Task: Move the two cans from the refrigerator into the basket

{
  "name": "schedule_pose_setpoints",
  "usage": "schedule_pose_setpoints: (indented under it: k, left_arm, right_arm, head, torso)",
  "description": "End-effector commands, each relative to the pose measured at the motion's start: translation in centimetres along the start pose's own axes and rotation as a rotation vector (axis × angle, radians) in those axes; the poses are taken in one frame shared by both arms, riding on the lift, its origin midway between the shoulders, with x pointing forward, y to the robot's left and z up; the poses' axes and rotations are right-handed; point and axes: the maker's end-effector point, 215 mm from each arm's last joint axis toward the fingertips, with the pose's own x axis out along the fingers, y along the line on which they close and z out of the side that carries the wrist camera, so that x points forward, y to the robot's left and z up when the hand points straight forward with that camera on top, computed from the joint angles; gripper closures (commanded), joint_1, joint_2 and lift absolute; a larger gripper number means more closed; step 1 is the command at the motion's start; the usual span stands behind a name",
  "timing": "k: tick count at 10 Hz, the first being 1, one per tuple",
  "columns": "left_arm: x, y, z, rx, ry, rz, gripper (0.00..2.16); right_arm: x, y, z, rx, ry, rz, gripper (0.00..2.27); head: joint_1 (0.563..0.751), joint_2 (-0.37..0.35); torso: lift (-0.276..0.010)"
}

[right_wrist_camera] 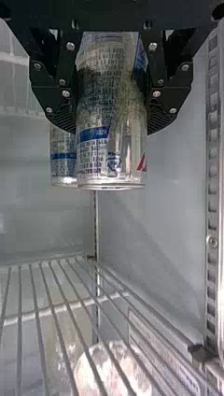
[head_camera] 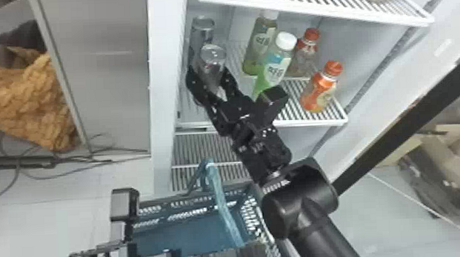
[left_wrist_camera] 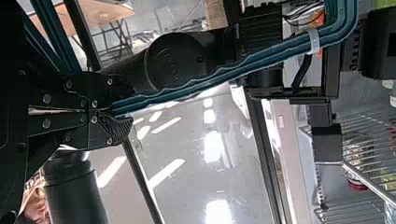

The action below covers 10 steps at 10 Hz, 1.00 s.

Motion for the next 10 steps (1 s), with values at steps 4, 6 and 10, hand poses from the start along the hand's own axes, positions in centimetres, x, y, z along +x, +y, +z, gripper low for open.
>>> schedule_pose_setpoints:
  k: [4,6,10]
  left_arm:
    - [-0.1,-0.2,0.4,0.006,-0.013,-0.003,1.19]
    - [-0.2,-0.1,0.4,0.004,-0.015,-0.002,1.19]
    - [-0.3,-0.2,0.4,0.002,-0.022,-0.005,1.19]
  right_arm:
    - [-2.5,-1.2,4.1,-0.016,-0.033,-0.029,0.86]
    - [-4.5,-0.7,6.0,-0.011,-0.049,-0.031,0.86]
    - [-8.3,0.9,7.1,0.040,-0.019,-0.029,0.86]
  head:
    - [0.695,-0.319]
    - [0.695,-0.332]
    - [0.695,-0.350]
  torso:
    - [-0.276]
    - [-0.276]
    - [-0.276]
